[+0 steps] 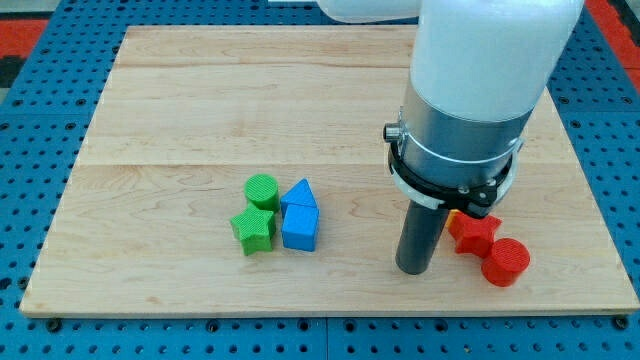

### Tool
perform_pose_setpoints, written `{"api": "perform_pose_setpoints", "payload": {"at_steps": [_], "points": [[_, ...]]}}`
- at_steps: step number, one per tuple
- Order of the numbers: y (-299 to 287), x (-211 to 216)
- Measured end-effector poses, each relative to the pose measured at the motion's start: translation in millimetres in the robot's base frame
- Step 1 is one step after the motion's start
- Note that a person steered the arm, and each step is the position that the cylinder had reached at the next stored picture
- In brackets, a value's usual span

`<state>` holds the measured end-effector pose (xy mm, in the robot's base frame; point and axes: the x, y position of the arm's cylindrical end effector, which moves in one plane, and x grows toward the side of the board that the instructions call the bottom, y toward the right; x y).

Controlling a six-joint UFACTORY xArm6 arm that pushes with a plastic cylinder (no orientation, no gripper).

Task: Push the red star towards the center

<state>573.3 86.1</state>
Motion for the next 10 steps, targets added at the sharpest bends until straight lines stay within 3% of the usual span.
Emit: {"api": "perform_pose_setpoints", "payload": {"at_steps": [2, 6, 10], "points": [[0.4, 7.8], [122.4, 31.3], [144.9, 16.0]]}}
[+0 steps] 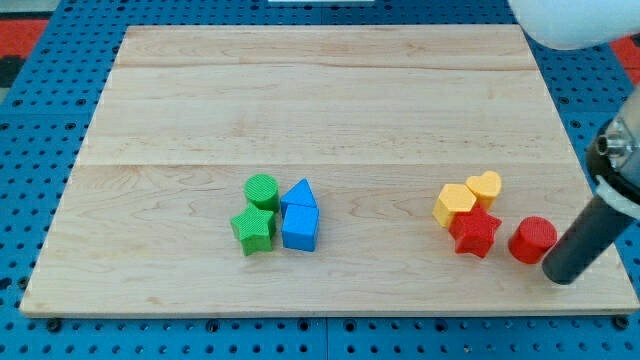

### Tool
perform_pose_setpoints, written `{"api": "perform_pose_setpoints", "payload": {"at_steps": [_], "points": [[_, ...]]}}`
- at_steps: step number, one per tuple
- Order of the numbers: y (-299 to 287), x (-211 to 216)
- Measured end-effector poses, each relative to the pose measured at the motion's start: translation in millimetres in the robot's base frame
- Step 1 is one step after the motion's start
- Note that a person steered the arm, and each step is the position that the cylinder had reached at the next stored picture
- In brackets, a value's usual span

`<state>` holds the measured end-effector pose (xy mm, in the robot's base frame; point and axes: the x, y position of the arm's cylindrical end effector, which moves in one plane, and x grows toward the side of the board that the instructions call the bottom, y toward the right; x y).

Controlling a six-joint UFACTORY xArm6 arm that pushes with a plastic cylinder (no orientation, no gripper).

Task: Push the red star towards the center

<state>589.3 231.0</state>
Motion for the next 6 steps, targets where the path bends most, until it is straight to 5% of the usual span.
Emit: {"api": "perform_pose_setpoints", "payload": {"at_steps": [2, 6], "points": [[47.3, -19.2], [-185.8, -61.7]]}}
